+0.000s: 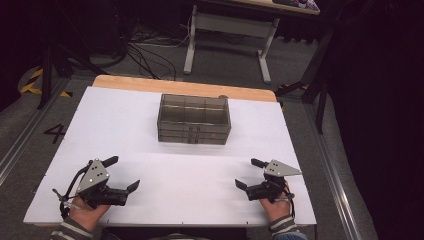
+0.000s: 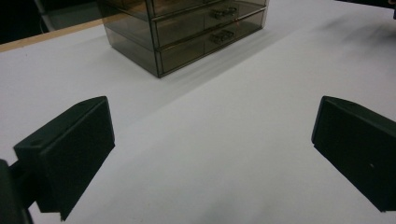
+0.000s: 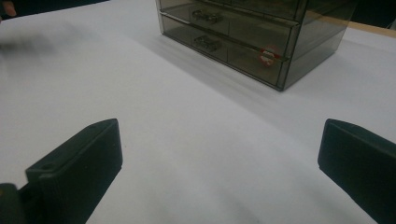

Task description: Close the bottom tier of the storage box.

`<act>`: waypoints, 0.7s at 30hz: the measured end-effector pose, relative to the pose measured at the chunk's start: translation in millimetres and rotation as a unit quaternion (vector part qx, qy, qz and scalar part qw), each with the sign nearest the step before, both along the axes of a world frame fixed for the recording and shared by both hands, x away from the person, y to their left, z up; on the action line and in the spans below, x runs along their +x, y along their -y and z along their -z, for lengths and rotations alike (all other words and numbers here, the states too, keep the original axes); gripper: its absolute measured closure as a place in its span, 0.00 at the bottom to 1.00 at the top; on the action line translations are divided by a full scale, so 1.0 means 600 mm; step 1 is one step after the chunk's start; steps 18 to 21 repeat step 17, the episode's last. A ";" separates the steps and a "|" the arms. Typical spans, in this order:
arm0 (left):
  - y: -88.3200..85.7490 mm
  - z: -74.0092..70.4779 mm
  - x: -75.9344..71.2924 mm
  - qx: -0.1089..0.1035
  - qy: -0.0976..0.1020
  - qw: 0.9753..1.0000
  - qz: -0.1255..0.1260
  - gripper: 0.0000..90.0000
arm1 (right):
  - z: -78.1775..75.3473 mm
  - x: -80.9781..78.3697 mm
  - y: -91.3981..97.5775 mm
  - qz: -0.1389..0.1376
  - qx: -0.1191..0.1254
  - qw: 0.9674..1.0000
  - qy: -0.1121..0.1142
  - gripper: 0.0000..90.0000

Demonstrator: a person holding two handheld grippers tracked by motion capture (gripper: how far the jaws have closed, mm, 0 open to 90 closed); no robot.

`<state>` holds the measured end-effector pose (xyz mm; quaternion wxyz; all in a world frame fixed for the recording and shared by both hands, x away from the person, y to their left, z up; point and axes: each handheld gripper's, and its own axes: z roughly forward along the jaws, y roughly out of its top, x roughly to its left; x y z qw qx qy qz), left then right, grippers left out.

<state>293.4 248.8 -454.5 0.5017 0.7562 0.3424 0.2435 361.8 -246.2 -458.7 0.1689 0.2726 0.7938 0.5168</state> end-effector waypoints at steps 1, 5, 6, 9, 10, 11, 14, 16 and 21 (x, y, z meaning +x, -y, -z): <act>0.001 0.000 -0.001 0.007 0.005 1.000 -0.002 0.00 | 0.000 0.000 0.000 0.003 0.000 1.000 0.001 0.01; 0.003 0.001 0.000 0.016 0.005 1.000 -0.005 0.00 | -0.001 0.002 0.002 0.010 -0.003 1.000 -0.003 0.01; 0.002 0.001 0.001 0.017 0.005 1.000 -0.005 0.00 | -0.001 0.002 0.002 0.011 -0.005 1.000 -0.004 0.01; 0.001 0.001 0.001 0.011 0.003 1.000 -0.006 0.00 | -0.001 0.002 0.000 0.008 -0.013 1.000 -0.006 0.01; 0.000 0.000 0.001 0.010 0.002 1.000 -0.005 0.00 | -0.001 0.002 0.000 0.008 -0.014 1.000 -0.005 0.01; 0.000 0.000 0.001 0.008 0.002 1.000 -0.004 0.00 | -0.001 0.002 -0.001 0.007 -0.015 1.000 -0.004 0.01; -0.003 -0.002 0.001 -0.010 -0.008 1.000 0.006 0.00 | -0.002 0.001 0.000 0.006 -0.014 1.000 -0.002 0.01; -0.004 -0.004 0.001 -0.016 -0.011 1.000 0.009 0.00 | -0.002 0.001 -0.001 0.007 -0.017 1.000 -0.001 0.01; -0.004 -0.004 0.001 -0.014 -0.014 1.000 0.008 0.00 | -0.001 0.001 -0.002 0.006 -0.019 1.000 0.002 0.01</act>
